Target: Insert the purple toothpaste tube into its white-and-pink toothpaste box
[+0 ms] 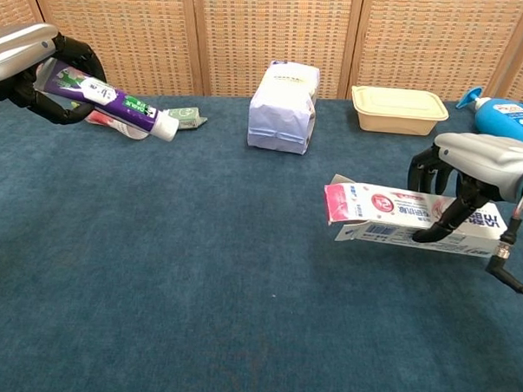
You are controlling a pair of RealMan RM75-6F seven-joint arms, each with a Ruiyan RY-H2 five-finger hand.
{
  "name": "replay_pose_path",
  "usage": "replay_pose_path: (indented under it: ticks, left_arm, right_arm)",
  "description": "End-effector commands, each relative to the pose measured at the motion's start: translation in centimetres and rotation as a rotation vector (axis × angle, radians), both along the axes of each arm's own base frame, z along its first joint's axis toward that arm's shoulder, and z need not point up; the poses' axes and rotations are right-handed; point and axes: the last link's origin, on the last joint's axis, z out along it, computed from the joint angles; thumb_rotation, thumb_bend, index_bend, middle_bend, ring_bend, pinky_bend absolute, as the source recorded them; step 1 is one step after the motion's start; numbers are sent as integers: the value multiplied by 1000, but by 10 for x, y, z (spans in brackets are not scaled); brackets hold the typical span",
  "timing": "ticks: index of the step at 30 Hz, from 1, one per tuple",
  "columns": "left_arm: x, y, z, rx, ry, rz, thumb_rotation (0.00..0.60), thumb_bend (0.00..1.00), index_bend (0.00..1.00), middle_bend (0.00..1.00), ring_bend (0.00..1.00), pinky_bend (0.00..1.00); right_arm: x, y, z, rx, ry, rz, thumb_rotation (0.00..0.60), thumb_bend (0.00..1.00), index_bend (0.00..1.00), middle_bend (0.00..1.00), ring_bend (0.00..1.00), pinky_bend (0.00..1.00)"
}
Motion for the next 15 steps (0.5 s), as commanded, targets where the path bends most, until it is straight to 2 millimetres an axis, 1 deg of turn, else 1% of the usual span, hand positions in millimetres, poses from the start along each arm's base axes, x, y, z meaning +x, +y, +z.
replay_pose_path:
  ticks: [1, 8, 12, 15]
  left_arm:
    - [5, -3, -2, -7, -18, -13, 600, 548, 831, 408, 259, 251]
    - [21, -12, -11, -35, -84, -58, 600, 550, 830, 408, 259, 251]
    - [33, -18, -20, -62, -146, -84, 600, 549, 830, 408, 259, 250]
    - [40, -22, -26, -76, -157, -102, 600, 549, 830, 408, 259, 251]
  right_arm:
    - [3, 1, 1, 3, -10, -1, 600, 126, 584, 467, 395, 445]
    - [11, 3, 2, 13, -36, -1, 600, 129, 584, 467, 395, 447]
    - [17, 5, 0, 23, -63, -7, 600, 131, 586, 468, 397, 449]
    - [21, 5, 0, 27, -76, -8, 600, 132, 589, 473, 399, 451]
